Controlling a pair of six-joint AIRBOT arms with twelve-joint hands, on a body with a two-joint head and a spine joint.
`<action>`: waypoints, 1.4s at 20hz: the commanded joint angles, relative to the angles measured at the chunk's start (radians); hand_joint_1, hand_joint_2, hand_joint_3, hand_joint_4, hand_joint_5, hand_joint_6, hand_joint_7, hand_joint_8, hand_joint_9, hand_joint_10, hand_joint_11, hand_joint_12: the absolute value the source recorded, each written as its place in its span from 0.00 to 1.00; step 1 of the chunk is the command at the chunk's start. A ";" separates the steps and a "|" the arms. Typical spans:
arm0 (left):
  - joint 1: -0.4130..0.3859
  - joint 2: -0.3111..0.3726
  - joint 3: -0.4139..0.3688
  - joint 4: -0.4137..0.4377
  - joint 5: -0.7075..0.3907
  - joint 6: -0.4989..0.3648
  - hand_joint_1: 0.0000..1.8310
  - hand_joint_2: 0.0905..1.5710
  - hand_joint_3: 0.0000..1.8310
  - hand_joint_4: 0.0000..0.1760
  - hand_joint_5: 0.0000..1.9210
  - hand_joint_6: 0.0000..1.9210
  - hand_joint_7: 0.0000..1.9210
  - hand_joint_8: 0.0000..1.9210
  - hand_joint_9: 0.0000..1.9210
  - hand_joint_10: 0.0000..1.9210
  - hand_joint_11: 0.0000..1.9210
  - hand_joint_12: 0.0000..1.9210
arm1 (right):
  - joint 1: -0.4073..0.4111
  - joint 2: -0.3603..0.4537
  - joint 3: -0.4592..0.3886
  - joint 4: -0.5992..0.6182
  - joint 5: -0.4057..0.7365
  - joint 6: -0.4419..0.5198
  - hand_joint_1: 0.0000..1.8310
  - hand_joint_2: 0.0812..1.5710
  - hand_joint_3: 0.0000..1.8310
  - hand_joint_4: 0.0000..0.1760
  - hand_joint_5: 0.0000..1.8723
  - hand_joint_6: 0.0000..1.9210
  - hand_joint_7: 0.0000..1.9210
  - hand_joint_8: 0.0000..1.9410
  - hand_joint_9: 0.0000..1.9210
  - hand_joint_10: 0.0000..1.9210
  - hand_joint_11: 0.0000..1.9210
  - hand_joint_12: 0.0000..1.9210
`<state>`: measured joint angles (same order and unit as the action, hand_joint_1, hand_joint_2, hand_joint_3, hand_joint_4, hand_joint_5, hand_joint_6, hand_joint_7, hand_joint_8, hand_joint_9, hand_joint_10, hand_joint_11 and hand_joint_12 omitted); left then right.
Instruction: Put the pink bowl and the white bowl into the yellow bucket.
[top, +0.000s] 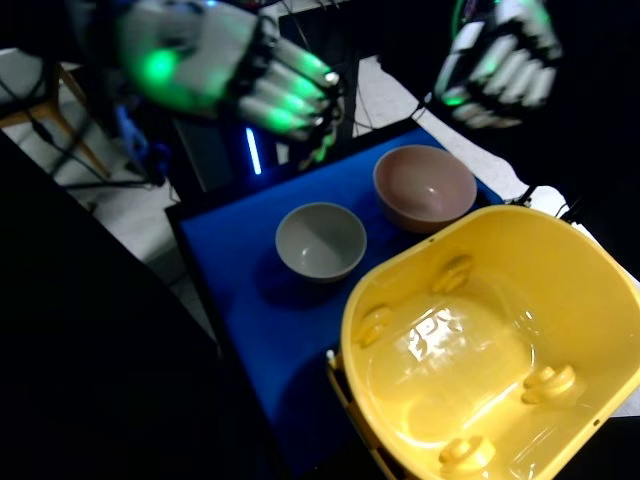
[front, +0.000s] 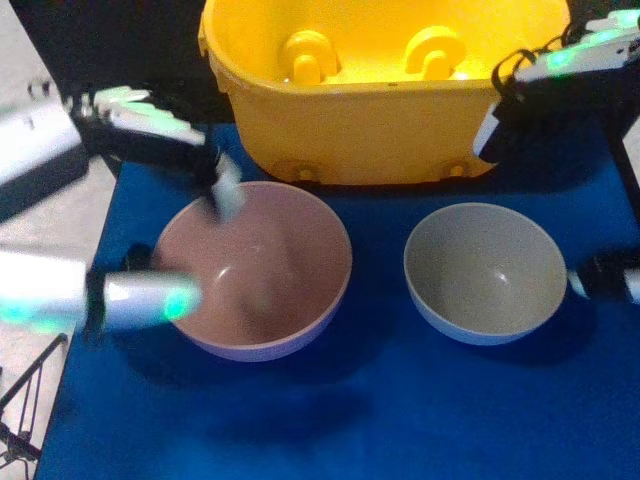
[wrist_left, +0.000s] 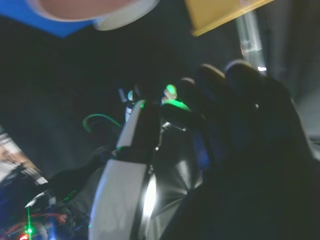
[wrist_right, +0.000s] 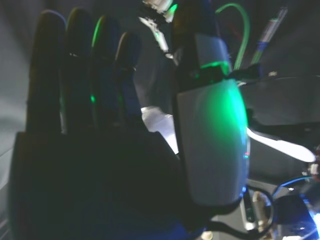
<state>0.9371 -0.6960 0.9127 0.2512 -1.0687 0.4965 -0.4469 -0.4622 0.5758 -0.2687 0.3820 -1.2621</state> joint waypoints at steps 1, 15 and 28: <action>-0.001 0.008 -0.003 -0.046 -0.117 -0.005 0.43 0.59 0.00 0.00 0.24 0.03 0.29 0.02 0.19 0.30 0.03 0.89 | 0.013 0.004 -0.006 0.007 0.083 -0.001 0.37 0.51 0.02 0.00 0.23 0.32 0.32 0.16 0.20 0.43 0.06 0.82; 0.022 -0.164 0.066 0.058 0.021 -0.143 0.48 0.62 0.00 0.00 0.22 0.01 0.21 0.00 0.15 0.02 0.00 0.71 | -0.050 -0.066 0.017 0.000 -0.051 -0.001 0.33 0.54 0.00 0.00 0.16 0.42 0.24 0.23 0.11 0.48 0.00 0.86; -0.028 -0.201 0.118 0.086 0.052 -0.112 0.54 0.63 0.00 0.00 0.24 0.01 0.23 0.00 0.18 0.02 0.00 0.72 | -0.066 -0.145 0.079 -0.008 -0.064 -0.035 0.43 0.47 0.00 0.00 0.14 0.49 0.20 0.37 0.10 0.55 0.02 0.89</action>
<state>0.9199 -0.8963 1.0332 0.3508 -0.9138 0.3882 -0.5251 -0.6113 0.6559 -0.2817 0.2188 -1.2964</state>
